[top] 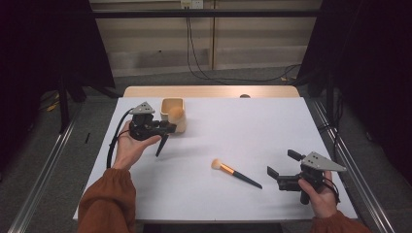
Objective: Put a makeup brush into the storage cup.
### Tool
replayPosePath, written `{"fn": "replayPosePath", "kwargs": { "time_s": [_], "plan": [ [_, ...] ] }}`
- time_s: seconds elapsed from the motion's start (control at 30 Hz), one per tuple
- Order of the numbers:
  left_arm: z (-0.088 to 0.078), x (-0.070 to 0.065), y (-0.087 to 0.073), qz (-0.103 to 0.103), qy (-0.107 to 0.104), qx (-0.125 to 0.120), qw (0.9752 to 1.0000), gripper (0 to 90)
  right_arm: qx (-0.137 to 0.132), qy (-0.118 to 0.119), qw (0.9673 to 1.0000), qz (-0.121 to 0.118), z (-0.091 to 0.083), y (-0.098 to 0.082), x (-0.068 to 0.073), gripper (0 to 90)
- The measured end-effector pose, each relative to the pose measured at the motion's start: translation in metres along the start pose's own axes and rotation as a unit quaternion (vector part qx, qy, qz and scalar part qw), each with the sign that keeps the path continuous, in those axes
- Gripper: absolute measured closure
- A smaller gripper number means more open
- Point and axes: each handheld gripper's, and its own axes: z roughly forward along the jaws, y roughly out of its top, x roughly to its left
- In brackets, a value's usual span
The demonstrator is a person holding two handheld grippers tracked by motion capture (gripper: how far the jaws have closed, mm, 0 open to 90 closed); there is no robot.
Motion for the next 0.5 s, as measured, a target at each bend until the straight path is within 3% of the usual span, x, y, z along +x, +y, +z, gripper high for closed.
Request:
{"fn": "replayPosePath", "kwargs": {
  "time_s": [0.17, 0.4, 0.5],
  "plan": [
    [-0.006, -0.001, -0.001, 0.000, -0.001, -0.020, 0.9998, 66.4, -0.001, -0.002, 1.0000, 0.001, 0.000, 0.000, 0.000, 0.0],
    [-0.013, 0.000, -0.004, -0.011, 0.012, -0.058, 0.9982, 66.4, -0.001, -0.001, 1.0000, 0.002, 0.000, 0.000, 0.000, 0.0],
    [-0.014, -0.001, -0.004, -0.012, 0.021, -0.063, 0.9978, 66.3, -0.001, -0.001, 1.0000, 0.004, 0.000, 0.000, 0.000, 0.0]
  ]
}}
